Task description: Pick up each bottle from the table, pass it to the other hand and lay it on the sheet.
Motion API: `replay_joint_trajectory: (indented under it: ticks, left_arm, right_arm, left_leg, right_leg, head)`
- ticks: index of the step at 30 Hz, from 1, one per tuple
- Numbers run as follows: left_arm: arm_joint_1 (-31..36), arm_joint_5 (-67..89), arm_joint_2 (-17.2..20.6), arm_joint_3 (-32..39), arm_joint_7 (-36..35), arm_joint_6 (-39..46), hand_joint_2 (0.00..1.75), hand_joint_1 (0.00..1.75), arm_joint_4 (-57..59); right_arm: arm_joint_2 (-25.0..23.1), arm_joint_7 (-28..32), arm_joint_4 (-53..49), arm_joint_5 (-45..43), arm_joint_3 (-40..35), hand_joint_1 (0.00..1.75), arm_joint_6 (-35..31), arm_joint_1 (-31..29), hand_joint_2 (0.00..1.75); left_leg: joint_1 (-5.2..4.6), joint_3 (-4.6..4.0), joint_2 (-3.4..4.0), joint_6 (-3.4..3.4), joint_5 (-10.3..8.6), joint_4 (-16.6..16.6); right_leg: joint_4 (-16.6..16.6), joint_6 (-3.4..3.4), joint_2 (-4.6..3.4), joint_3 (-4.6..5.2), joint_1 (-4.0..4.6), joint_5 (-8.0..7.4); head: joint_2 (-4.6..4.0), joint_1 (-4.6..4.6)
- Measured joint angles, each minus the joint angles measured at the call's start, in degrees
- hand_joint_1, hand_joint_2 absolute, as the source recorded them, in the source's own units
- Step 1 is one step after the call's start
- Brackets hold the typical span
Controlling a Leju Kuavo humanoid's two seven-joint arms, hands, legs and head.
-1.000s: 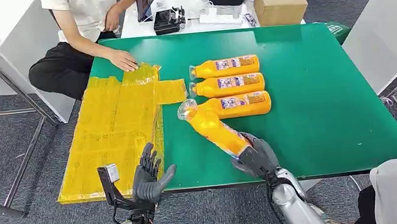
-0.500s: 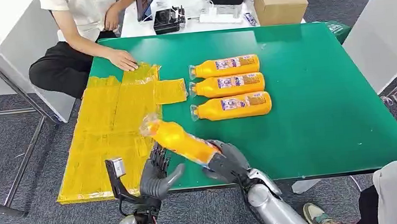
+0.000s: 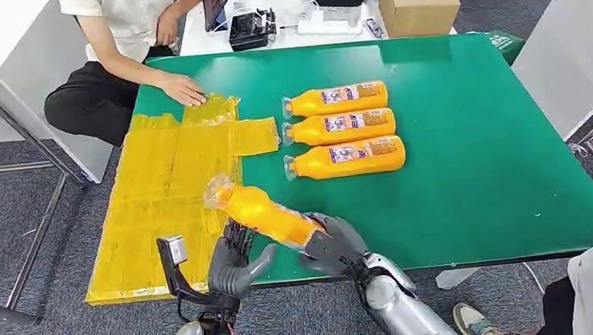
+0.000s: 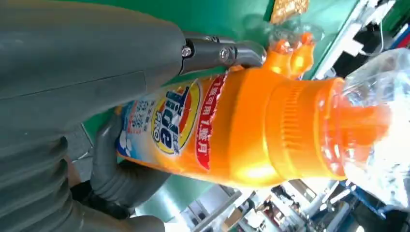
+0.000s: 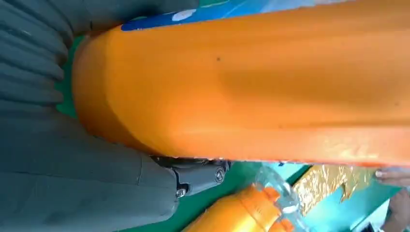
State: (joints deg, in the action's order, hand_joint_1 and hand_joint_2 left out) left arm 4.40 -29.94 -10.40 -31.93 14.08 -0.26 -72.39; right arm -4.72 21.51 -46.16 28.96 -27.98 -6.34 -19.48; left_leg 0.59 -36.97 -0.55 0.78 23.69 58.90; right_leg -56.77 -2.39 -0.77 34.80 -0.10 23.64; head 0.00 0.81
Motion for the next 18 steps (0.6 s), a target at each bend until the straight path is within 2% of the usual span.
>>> replay_joint_trajectory:
  ticks: [3, 9, 11, 13, 18]
  left_arm:
    - [0.51, 0.0, 0.07, -0.22, 0.15, -0.35, 1.75, 0.0, 0.0]
    - [1.68, -1.2, 0.0, -0.09, -0.28, 1.22, 1.75, 0.0, 0.9]
    - [2.03, -1.94, -0.15, 0.0, -0.39, 1.92, 1.75, 0.0, 1.42]
    - [2.33, -3.6, -0.79, 0.33, -0.59, 3.39, 1.75, 0.0, 1.77]
    - [3.35, -6.25, -1.86, 1.18, -0.96, 5.03, 1.75, 0.05, 2.77]
  right_arm:
    - [-0.74, -0.35, 1.09, 0.55, -1.2, 1.75, 0.35, -0.71, 1.75]
    - [-2.73, -0.48, 2.53, 1.4, -3.54, 1.68, -0.79, -1.86, 1.75]
    - [-3.21, -0.7, 2.86, 2.07, -4.43, 1.71, -1.42, -2.25, 1.75]
    - [-3.67, -0.68, 3.17, 3.21, -5.57, 1.62, -2.75, -2.41, 1.75]
    - [-4.68, -0.68, 3.85, 5.05, -7.93, 1.68, -5.64, -2.86, 1.75]
  left_leg:
    - [0.0, -0.01, 0.0, 0.0, 0.0, 0.0]
    - [0.0, -0.01, 0.0, 0.0, -0.01, 0.0]
    - [0.0, -0.02, 0.02, 0.0, -0.01, 0.0]
    - [0.0, -0.02, 0.01, 0.0, -0.01, 0.0]
    - [0.0, -0.04, 0.02, 0.0, -0.01, 0.0]
  right_leg:
    - [0.0, 0.0, 0.0, 0.01, 0.0, 0.0]
    - [0.0, 0.0, 0.0, 0.03, 0.0, 0.0]
    - [0.0, 0.0, 0.0, 0.04, 0.0, 0.0]
    - [0.0, 0.0, 0.0, 0.04, 0.0, 0.0]
    - [0.0, 0.0, 0.0, 0.06, -0.01, 0.0]
  head:
    - [0.0, 0.02]
    - [0.0, 0.02]
    - [0.0, 0.02]
    - [0.0, 0.02]
    - [0.0, 0.0]
